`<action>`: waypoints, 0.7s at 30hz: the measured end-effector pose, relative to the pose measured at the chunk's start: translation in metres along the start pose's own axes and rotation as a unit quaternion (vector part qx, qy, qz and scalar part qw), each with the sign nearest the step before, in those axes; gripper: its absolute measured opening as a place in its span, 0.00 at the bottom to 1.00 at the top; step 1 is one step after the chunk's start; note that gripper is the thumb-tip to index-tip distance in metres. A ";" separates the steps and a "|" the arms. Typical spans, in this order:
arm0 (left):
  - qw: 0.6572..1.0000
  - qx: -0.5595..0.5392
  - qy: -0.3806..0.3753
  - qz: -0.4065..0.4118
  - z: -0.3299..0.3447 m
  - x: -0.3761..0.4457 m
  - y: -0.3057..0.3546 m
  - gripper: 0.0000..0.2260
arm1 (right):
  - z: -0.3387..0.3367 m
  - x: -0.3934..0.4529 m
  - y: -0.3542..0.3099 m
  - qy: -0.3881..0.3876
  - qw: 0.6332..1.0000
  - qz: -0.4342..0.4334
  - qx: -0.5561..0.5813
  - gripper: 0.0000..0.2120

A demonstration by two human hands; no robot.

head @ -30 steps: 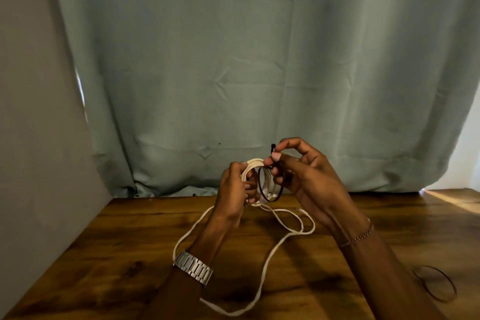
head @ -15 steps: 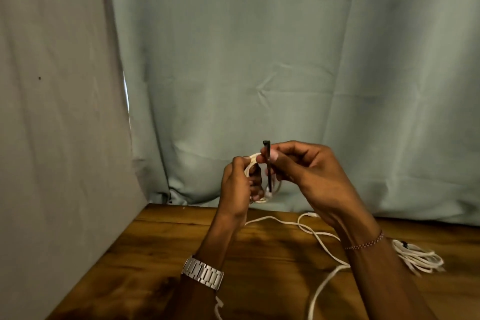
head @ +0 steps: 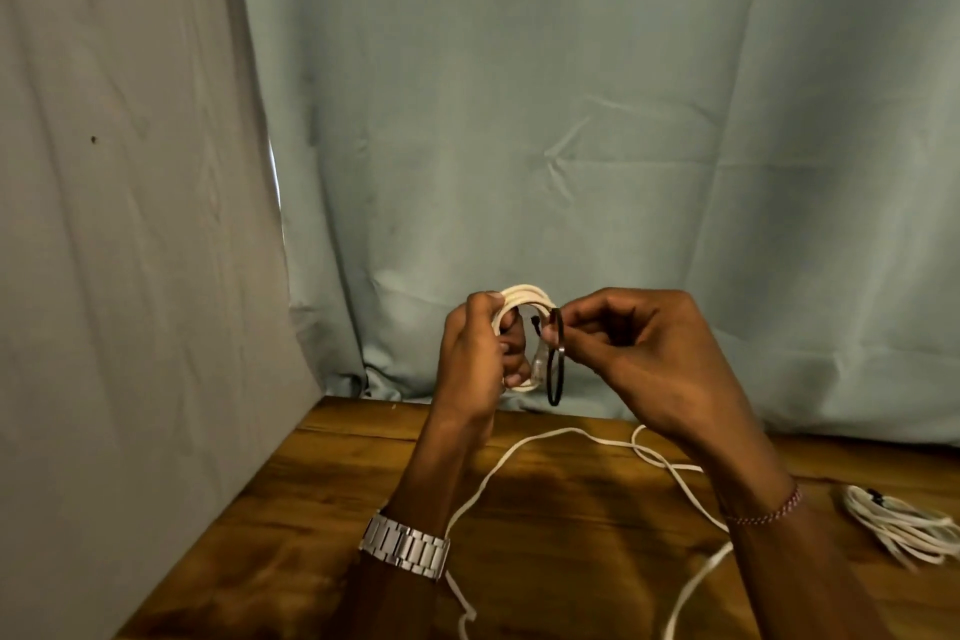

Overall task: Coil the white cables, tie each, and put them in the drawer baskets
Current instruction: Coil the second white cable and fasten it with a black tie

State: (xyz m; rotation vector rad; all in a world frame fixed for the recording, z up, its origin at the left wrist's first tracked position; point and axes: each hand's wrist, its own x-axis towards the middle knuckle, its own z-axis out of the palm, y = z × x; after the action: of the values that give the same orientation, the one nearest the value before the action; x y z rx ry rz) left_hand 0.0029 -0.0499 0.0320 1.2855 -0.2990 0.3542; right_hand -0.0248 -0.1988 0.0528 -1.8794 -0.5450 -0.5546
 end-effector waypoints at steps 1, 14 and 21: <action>1.000 0.005 -0.001 0.003 0.000 0.000 0.001 0.16 | 0.001 0.000 0.001 -0.001 1.000 0.002 -0.002 0.04; 0.999 0.028 -0.019 0.014 0.005 -0.006 0.007 0.14 | 0.012 0.006 0.014 0.116 0.978 -0.130 -0.114 0.08; 0.997 0.048 -0.011 0.057 0.005 -0.006 0.006 0.15 | 0.015 0.004 0.016 0.108 0.967 -0.224 -0.061 0.04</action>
State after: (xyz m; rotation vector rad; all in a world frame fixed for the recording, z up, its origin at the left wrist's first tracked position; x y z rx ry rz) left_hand -0.0053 -0.0538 0.0363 1.3713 -0.3780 0.4558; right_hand -0.0103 -0.1901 0.0392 -1.7830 -0.8122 -1.0979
